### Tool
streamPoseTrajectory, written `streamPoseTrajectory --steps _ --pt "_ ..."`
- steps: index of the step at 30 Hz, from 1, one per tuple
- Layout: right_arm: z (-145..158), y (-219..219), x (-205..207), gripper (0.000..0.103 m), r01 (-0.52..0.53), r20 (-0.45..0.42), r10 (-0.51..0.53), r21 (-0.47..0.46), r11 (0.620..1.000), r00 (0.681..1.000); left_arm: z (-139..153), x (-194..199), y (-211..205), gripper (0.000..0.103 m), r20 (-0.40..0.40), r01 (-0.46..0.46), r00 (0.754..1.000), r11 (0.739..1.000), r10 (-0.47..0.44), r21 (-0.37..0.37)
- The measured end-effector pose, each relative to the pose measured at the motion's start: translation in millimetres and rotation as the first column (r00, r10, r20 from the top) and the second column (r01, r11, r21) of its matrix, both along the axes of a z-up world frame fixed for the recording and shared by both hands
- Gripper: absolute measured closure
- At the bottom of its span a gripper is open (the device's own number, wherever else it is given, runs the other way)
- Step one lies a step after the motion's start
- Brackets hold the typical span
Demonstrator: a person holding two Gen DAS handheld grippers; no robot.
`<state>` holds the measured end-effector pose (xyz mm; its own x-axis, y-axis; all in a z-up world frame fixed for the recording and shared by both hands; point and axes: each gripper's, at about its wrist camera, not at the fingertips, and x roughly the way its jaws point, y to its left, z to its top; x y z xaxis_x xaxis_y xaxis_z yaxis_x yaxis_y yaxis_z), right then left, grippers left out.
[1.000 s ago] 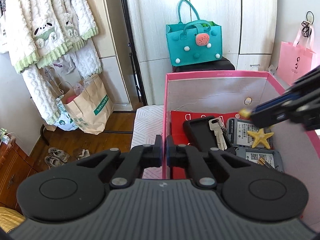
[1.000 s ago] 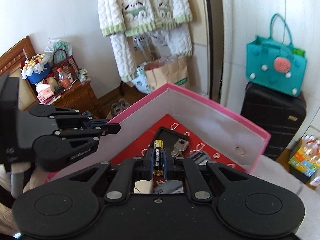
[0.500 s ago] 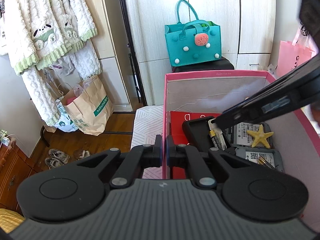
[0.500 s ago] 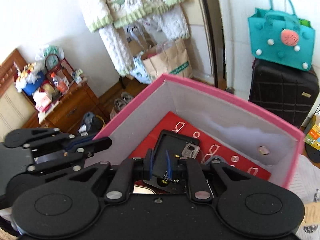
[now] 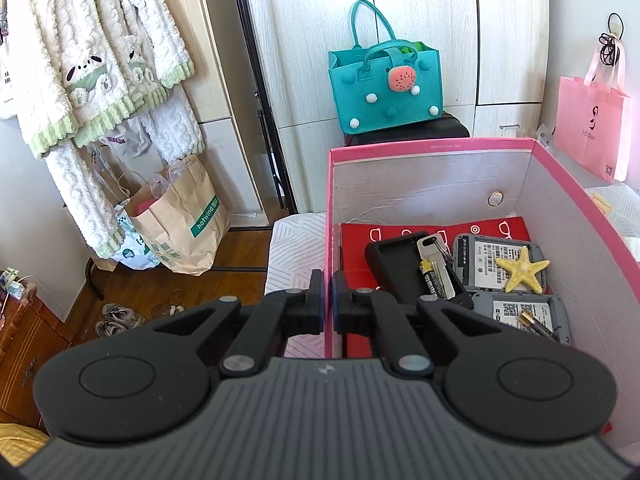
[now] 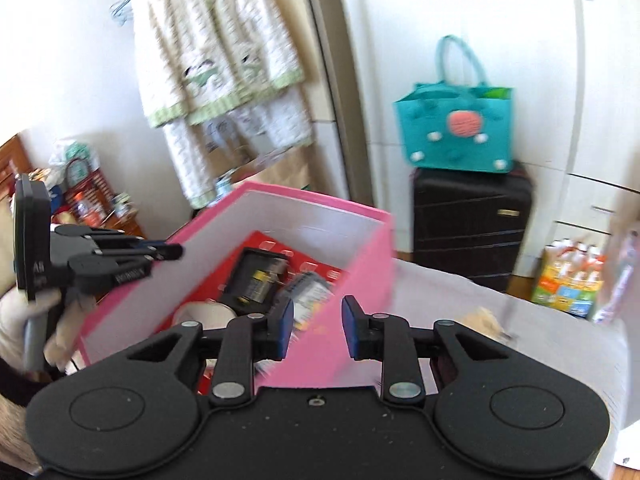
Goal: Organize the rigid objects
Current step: 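Move the right gripper to the purple starfish and grasp it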
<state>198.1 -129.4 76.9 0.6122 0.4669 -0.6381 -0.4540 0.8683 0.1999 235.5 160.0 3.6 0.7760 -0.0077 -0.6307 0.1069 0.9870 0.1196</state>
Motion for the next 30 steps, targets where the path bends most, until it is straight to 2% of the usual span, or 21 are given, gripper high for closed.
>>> streamPoseTrajectory --steps 4,8,10,11,12,17,21,25,30 --pt "-10.7 -35.8 -19.8 0.068 0.087 0.016 -0.087 0.020 0.996 0.996 -0.1 0.0 -0.2 0.099 0.000 0.001 1.000 1.000 -0.001 0.003" --pt "-28.2 -57.9 -33.0 0.066 0.153 0.038 -0.152 -0.031 0.988 0.988 0.8 -0.9 -0.6 0.099 0.001 0.002 1.000 1.000 -0.002 0.008" --pt "-37.7 -65.6 -40.2 0.059 0.178 0.071 -0.175 -0.041 0.983 0.982 1.5 -1.6 -0.7 0.099 0.004 0.002 1.000 1.000 -0.002 0.012" --pt "-42.7 -69.3 -42.6 0.046 0.194 0.090 -0.190 -0.039 0.980 0.978 1.7 -1.7 -0.6 0.099 0.005 0.003 1.000 1.000 -0.003 0.014" --pt "-48.1 -71.8 -44.4 0.038 0.211 0.100 -0.206 -0.036 0.977 0.973 1.7 -1.7 -0.7 0.099 0.005 0.003 1.000 1.000 -0.003 0.014" --pt "-77.1 -79.8 -47.1 0.038 0.252 0.097 -0.245 -0.070 0.965 0.965 2.1 -2.8 -1.9 0.099 0.009 0.007 1.000 0.999 -0.008 0.035" --pt "-91.5 -76.1 -45.3 0.038 0.231 0.086 -0.224 -0.079 0.970 0.971 1.9 -3.8 -4.2 0.099 0.013 0.011 1.000 0.998 -0.011 0.055" --pt "-98.3 -65.1 -42.7 0.038 0.146 0.077 -0.141 -0.070 0.987 0.987 1.5 -4.8 -6.2 0.099 0.021 0.017 1.000 0.997 -0.018 0.075" --pt "-101.9 -38.3 -42.2 0.038 0.044 0.094 -0.031 -0.144 0.989 0.995 1.0 -5.1 -11.2 0.098 0.022 0.022 0.999 0.994 -0.024 0.105"
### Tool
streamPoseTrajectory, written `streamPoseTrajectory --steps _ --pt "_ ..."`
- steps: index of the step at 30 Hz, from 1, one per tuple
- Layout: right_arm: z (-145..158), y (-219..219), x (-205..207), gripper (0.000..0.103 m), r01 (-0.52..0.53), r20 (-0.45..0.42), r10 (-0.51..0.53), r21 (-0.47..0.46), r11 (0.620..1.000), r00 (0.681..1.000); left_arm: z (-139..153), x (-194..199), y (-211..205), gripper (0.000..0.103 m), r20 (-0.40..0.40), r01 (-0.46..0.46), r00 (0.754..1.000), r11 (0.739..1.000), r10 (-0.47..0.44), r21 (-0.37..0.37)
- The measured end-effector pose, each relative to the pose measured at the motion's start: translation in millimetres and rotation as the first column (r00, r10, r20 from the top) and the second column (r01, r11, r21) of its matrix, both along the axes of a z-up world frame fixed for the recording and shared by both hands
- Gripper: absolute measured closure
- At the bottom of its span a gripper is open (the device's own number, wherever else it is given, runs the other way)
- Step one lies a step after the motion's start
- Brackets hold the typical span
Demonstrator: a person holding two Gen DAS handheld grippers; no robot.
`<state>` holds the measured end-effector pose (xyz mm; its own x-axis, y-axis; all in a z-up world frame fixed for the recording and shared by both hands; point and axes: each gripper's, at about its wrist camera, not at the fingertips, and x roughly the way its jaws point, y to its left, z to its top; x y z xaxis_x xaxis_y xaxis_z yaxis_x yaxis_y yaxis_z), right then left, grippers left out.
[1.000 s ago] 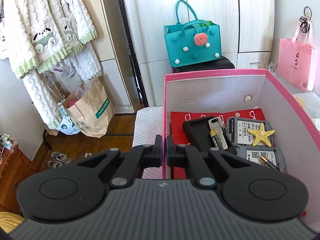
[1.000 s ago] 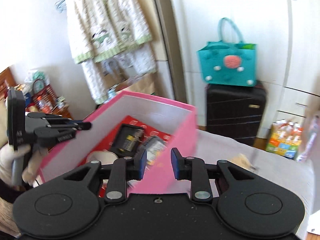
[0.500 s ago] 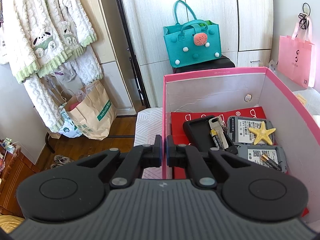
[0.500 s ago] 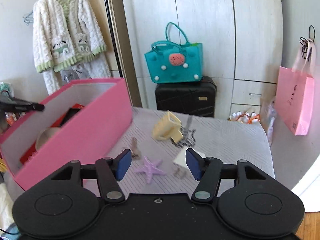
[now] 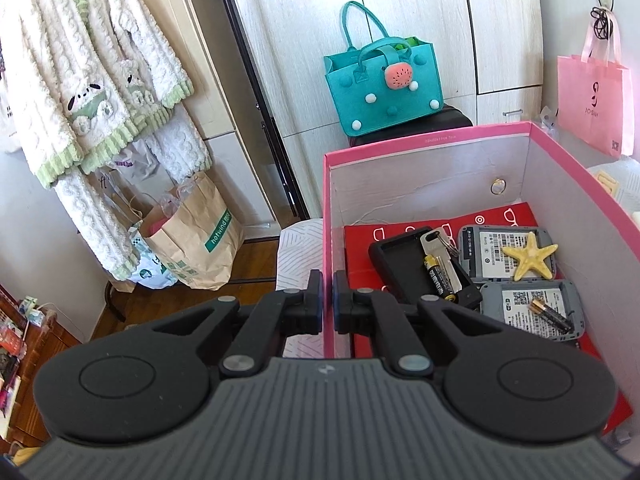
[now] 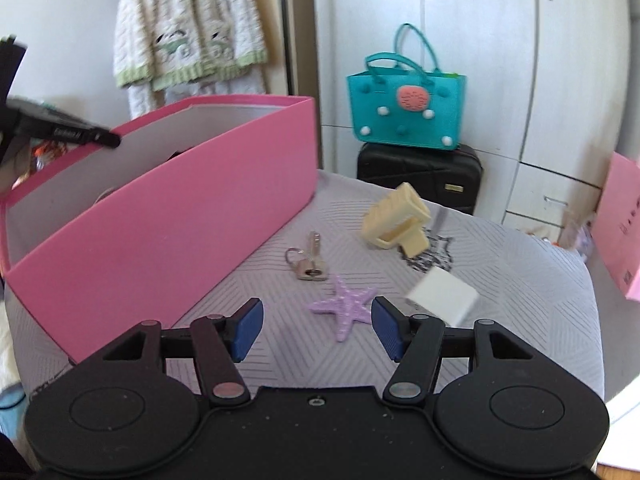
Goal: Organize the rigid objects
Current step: 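Move the right gripper to the purple starfish and grasp it, then carry the purple starfish into the box and release it by the yellow starfish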
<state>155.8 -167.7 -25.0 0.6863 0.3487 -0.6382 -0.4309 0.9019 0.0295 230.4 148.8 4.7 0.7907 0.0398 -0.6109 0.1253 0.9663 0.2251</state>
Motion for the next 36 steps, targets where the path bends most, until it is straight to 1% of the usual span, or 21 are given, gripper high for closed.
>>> streamPoseTrajectory --steps 3,6,11,12,14,15,17,18,19,20,22,24,27,29,36 --pt "-3.4 9.5 4.8 0.038 -0.019 0.003 0.019 -0.046 0.999 1.000 -0.8 -0.5 -3.5 0.098 0.002 0.006 1.000 1.000 -0.006 0.026" --pt "-7.7 12.0 13.1 0.038 -0.010 0.011 0.011 -0.069 0.998 1.000 -1.5 -1.0 -6.3 0.098 0.003 0.008 1.000 0.999 -0.008 0.050" --pt "-19.4 8.7 34.2 0.038 0.016 -0.030 -0.019 -0.082 0.997 0.999 -2.3 -1.3 -8.5 0.097 0.004 0.011 1.000 0.997 -0.011 0.072" --pt "-22.2 6.8 37.1 0.035 0.029 -0.042 -0.032 -0.071 0.997 0.999 -2.4 -1.3 -8.5 0.097 0.005 0.012 1.000 0.997 -0.012 0.075" --pt "-26.0 -1.7 40.6 0.033 0.085 -0.053 -0.084 0.015 0.996 0.995 -2.7 -0.9 -9.6 0.097 0.005 0.012 1.000 0.997 -0.013 0.081" --pt "-26.6 -4.0 40.2 0.033 0.109 -0.054 -0.107 0.044 0.993 0.993 -2.9 -0.8 -10.3 0.097 0.005 0.013 1.000 0.996 -0.013 0.086" --pt "-27.2 -2.0 38.1 0.034 0.115 -0.047 -0.114 0.032 0.993 0.992 -3.2 -1.3 -11.9 0.097 0.006 0.014 1.000 0.995 -0.014 0.095" --pt "-27.9 0.4 36.8 0.037 0.116 -0.038 -0.116 0.013 0.993 0.993 -3.3 -1.3 -12.0 0.097 0.006 0.014 1.000 0.995 -0.015 0.098" --pt "-28.6 3.5 34.6 0.042 0.115 -0.025 -0.116 -0.014 0.993 0.993 -3.2 -1.2 -12.1 0.097 0.006 0.014 1.000 0.995 -0.015 0.099" --pt "-27.7 6.2 32.3 0.054 0.104 -0.009 -0.104 -0.026 0.994 0.995 -3.3 -1.4 -12.3 0.097 0.006 0.015 1.000 0.995 -0.015 0.101" --pt "-22.8 9.2 29.1 0.059 0.088 -0.004 -0.088 -0.045 0.995 0.996 -3.5 -1.5 -12.8 0.097 0.006 0.015 1.000 0.994 -0.015 0.104" --pt "-16.7 12.7 24.5 0.059 0.068 0.015 -0.067 -0.071 0.995 0.998 -3.5 -1.4 -12.8 0.097 0.006 0.015 1.000 0.995 -0.016 0.103" --pt "-8.9 13.9 20.0 0.059 0.052 0.011 -0.052 -0.061 0.997 0.999 -3.5 -1.5 -12.8 0.097 0.006 0.015 1.000 0.995 -0.015 0.100" --pt "-5.3 15.2 16.0 0.059 0.058 0.026 -0.056 -0.068 0.996 0.998 -3.3 -1.6 -12.6 0.097 0.006 0.014 1.000 0.995 -0.015 0.098" --pt "14.6 16.4 4.6 0.059 0.056 0.052 -0.055 -0.021 0.998 0.997 -3.3 -1.1 -12.1 0.097 0.004 0.012 1.000 0.995 -0.013 0.100"
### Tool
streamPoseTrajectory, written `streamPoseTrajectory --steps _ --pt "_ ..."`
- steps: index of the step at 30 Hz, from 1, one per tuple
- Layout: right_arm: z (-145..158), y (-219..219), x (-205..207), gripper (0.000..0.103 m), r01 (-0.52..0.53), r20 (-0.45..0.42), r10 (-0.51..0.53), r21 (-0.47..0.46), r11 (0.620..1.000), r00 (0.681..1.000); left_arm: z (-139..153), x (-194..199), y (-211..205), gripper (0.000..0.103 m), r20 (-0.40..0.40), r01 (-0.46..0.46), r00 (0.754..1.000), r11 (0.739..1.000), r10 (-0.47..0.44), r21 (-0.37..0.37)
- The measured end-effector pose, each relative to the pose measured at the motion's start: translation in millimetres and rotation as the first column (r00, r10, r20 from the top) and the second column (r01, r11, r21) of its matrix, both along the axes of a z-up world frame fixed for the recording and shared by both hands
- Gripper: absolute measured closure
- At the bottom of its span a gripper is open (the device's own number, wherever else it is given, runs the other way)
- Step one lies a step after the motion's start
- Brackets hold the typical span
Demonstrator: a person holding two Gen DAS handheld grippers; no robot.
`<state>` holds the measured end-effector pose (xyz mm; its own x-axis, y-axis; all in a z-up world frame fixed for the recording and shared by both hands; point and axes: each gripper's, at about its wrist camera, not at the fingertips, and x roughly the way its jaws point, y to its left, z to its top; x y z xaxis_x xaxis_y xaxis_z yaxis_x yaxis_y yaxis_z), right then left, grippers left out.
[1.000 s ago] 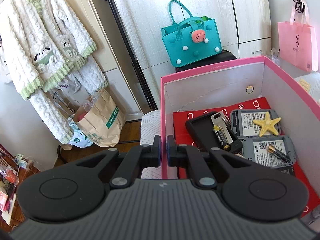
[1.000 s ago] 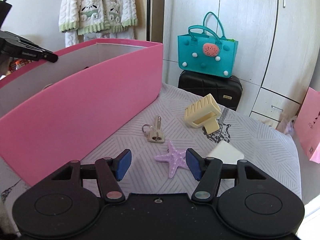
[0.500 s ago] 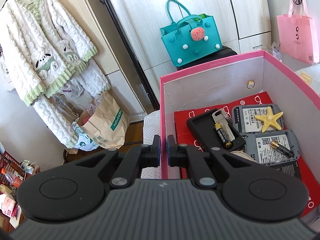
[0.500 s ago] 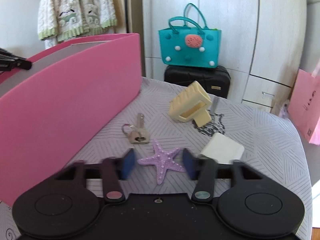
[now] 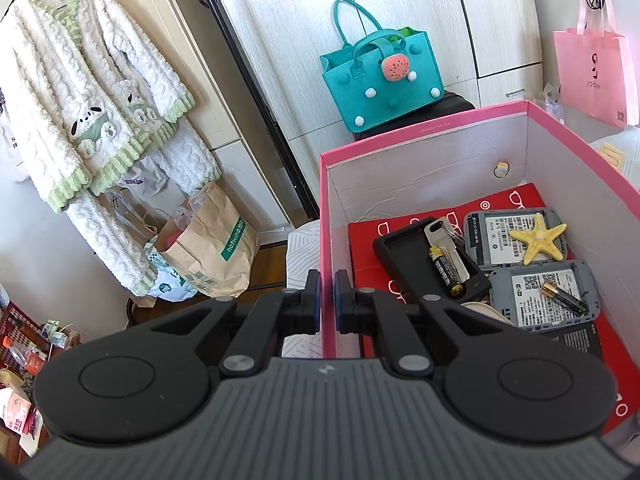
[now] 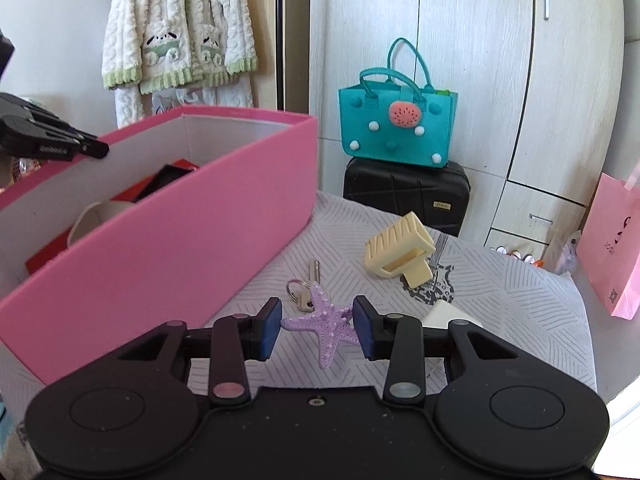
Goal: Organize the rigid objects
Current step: 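Carry the purple starfish into the box and release it by the yellow starfish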
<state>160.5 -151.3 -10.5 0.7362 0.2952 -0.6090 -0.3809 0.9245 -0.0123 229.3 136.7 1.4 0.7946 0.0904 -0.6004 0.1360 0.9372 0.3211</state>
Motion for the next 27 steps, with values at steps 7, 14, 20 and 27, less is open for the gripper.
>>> streamPoseTrajectory --steps 7,14,20,27 --pt "18.7 1.2 -11.4 0.059 -0.013 0.007 0.013 0.075 0.997 1.000 1.2 4.6 3.4 0.097 -0.042 -0.007 0.999 1.000 0.006 -0.030" --pt "55.7 7.0 -14.2 0.059 -0.063 0.030 0.059 0.147 0.987 0.998 -3.0 23.0 14.9 0.096 -0.191 -0.031 0.982 0.993 0.009 -0.115" --pt "85.1 28.4 9.2 0.059 -0.162 -0.013 0.169 0.227 0.960 0.985 -4.2 24.2 18.9 0.096 -0.225 -0.049 0.974 0.986 0.012 -0.160" --pt "88.1 73.8 56.9 0.059 -0.258 -0.118 0.285 0.203 0.945 0.951 -4.4 24.8 17.7 0.096 -0.220 -0.054 0.975 0.987 0.019 -0.151"
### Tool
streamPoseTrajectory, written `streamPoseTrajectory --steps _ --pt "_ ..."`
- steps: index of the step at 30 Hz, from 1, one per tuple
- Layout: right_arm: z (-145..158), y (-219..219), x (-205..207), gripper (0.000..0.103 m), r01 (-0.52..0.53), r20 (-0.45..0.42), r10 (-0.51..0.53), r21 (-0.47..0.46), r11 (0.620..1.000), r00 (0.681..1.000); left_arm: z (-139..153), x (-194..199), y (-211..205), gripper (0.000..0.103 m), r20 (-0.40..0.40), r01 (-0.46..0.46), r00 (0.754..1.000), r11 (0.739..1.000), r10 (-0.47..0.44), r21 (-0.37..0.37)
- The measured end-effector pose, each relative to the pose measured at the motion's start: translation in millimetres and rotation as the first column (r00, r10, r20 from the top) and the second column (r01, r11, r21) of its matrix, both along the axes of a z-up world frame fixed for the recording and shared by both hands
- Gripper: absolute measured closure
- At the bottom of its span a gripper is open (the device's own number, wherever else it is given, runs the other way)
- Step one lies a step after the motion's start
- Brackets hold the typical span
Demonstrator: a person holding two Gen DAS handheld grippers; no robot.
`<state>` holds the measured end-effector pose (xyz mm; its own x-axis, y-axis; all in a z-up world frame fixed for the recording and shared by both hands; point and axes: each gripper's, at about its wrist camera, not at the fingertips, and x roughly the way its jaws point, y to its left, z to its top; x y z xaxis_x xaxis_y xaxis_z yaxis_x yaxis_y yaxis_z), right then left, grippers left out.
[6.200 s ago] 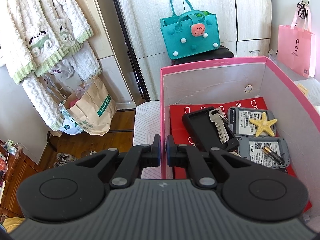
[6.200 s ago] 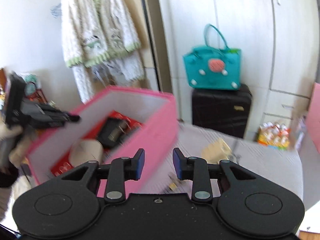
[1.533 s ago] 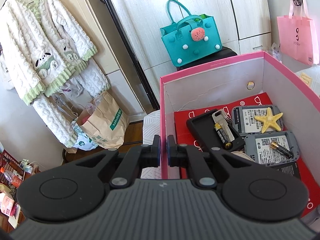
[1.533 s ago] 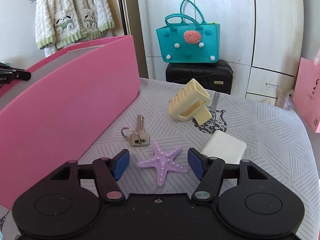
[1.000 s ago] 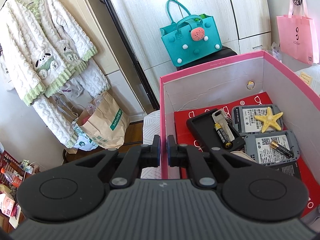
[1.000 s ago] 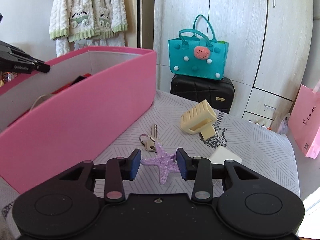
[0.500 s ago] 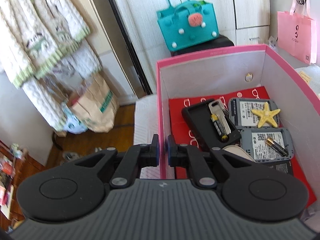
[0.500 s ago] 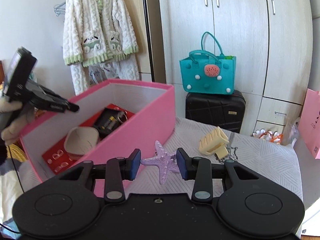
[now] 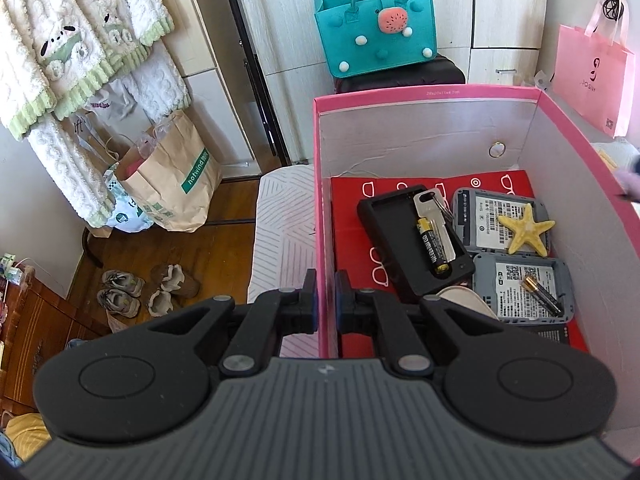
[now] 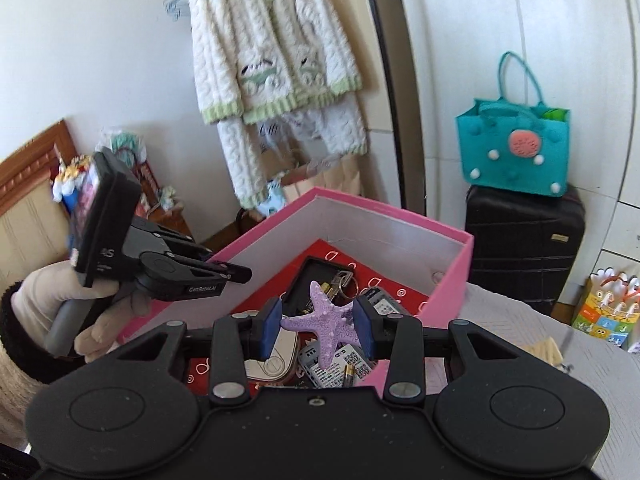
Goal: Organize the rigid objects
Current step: 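Carry the purple starfish into the box and release it by the yellow starfish, then move the right gripper to the white charger plug and grasp it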
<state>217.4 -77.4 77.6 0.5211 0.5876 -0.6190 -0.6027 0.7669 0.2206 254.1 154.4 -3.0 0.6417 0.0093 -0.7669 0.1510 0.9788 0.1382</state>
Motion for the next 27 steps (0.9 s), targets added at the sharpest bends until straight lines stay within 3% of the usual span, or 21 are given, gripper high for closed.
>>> streamPoseTrajectory --steps 7,16,21,24,27 --pt "-18.1 39.8 48.0 0.059 -0.047 -0.084 0.036 -0.132 0.990 0.996 -0.4 6.8 1.8 0.096 -0.036 0.006 0.999 1.000 -0.006 -0.011" --pt "-38.9 71.7 68.1 0.059 -0.092 -0.050 0.080 -0.337 0.937 0.996 -1.6 5.0 2.0 0.096 -0.033 0.000 0.999 1.000 -0.001 -0.026" --pt "-43.8 76.1 75.0 0.058 -0.079 -0.063 0.060 -0.358 0.931 0.996 -2.0 5.2 0.8 0.096 -0.029 0.000 1.000 1.000 0.000 -0.019" --pt "-41.8 70.8 73.0 0.058 -0.032 -0.008 0.031 -0.367 0.929 0.999 -1.9 4.5 1.4 0.096 -0.028 -0.002 1.000 1.000 0.001 -0.026" --pt "-31.1 52.7 65.8 0.057 0.003 0.031 0.007 -0.304 0.953 0.999 -1.4 3.9 2.5 0.096 -0.027 -0.003 1.000 0.999 0.002 -0.033"
